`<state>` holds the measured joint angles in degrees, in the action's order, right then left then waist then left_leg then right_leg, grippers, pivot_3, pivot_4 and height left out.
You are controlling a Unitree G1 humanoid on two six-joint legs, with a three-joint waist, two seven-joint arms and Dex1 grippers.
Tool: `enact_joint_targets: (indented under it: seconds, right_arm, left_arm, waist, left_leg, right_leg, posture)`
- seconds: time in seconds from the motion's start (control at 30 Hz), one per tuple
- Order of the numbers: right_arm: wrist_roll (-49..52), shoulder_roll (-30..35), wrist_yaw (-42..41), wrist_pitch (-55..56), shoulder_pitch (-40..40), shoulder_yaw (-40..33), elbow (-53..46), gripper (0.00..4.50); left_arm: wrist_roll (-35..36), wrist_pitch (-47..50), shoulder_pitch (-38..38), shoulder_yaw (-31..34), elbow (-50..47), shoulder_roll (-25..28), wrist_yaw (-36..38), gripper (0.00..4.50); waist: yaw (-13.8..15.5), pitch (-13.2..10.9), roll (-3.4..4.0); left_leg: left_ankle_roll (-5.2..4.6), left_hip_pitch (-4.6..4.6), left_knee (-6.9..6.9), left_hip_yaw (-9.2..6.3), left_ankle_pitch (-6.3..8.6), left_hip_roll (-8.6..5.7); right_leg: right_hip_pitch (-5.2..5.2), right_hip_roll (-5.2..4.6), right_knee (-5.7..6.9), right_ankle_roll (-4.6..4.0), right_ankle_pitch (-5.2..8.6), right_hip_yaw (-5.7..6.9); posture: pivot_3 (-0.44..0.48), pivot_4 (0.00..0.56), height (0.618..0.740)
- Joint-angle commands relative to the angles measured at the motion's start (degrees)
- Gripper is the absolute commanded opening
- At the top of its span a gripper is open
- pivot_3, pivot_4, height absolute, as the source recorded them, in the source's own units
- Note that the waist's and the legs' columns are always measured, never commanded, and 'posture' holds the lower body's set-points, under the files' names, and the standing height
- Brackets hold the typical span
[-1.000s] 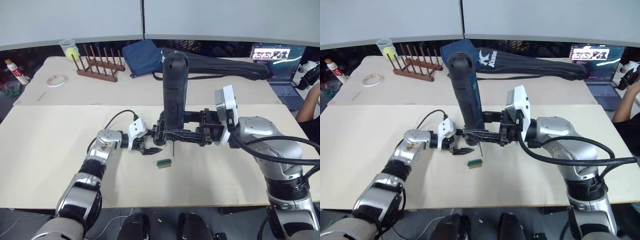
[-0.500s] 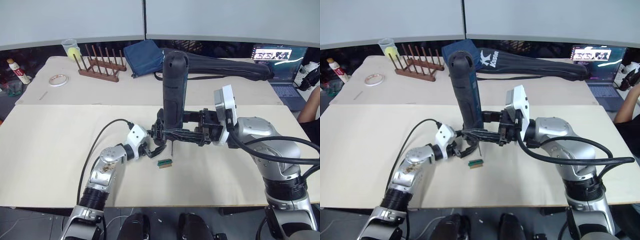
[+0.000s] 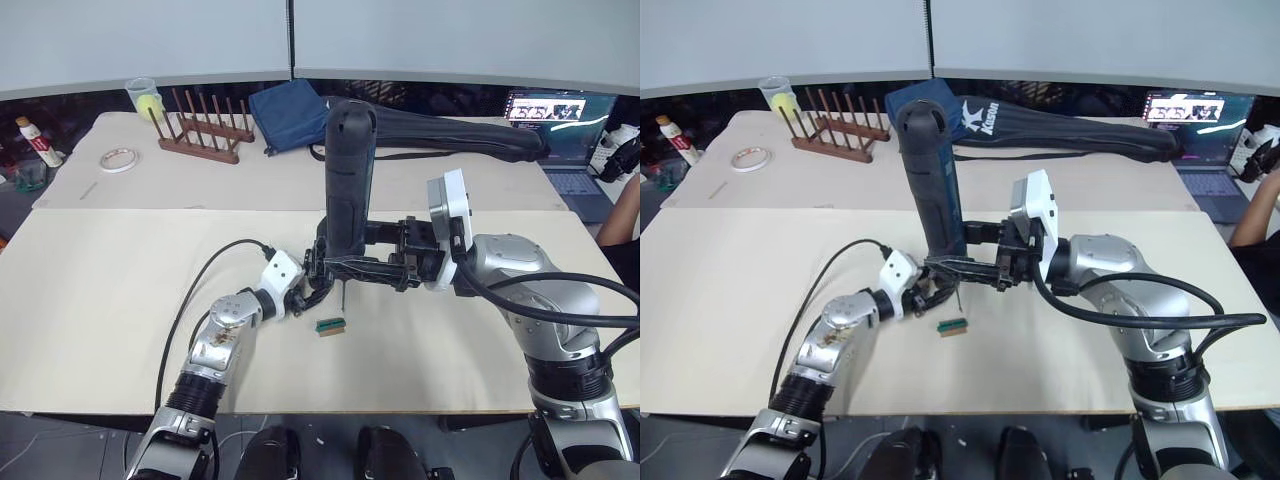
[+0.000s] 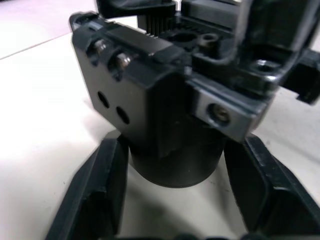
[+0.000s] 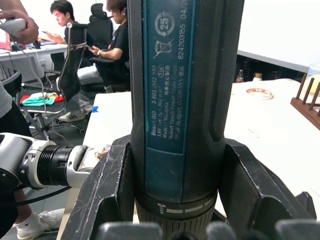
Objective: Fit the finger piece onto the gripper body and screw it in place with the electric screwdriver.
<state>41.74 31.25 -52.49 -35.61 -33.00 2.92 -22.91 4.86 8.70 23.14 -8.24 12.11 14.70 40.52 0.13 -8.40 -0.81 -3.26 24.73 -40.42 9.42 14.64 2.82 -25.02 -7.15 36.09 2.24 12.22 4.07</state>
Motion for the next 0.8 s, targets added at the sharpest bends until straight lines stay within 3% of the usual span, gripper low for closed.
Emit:
enact_joint_targets:
  seconds: [0.03, 0.23, 0.47, 0.8]
  right_arm:
    - [1.59, 0.61, -0.48, 0.67, -2.44, -2.46, -1.79, 1.93]
    - [5.34, 0.09, 0.22, -3.05, -9.87, -3.34, 0.15, 1.93]
    - [4.58, -6.88, 4.36, -5.69, -21.07, -0.59, 7.54, 1.93]
    - [-2.57, -9.76, 1.93, -0.76, -20.82, 3.13, 9.27, 1.93]
  left_arm:
    - [1.11, -2.17, 1.60, -0.24, 1.23, -0.05, 1.97, 2.27]
    - [1.84, -3.81, 3.85, -0.33, 3.82, 0.56, 6.11, 2.27]
    - [1.88, -5.60, 5.04, -0.04, 6.18, 1.24, 8.24, 2.27]
    - [3.74, -4.28, 3.84, 0.41, 3.75, 2.71, 10.65, 2.27]
  waist:
    - [0.09, 0.00, 0.00]
    - [0.21, 0.00, 0.00]
    - [0.23, 0.00, 0.00]
    - [-0.08, 0.00, 0.00]
  left_leg:
    - [0.00, 0.00, 0.00, 0.00, 0.00, 0.00]
    - [-0.01, 0.00, 0.00, 0.00, 0.00, 0.01]
    - [-0.01, 0.01, 0.00, 0.03, 0.00, 0.00]
    - [0.00, 0.03, 0.00, 0.08, 0.00, 0.00]
  right_leg:
    - [0.00, 0.00, 0.00, 0.00, 0.00, 0.00]
    - [-0.01, -0.01, 0.00, 0.00, 0.00, 0.00]
    - [0.00, -0.01, -0.01, -0.01, -0.01, 0.02]
    - [-0.02, -0.01, 0.00, 0.02, -0.02, 0.03]
  posture:
    - [0.000, 0.150, 0.740]
    - [0.000, 0.150, 0.740]
    - [0.000, 0.150, 0.740]
    - [0.000, 0.150, 0.740]
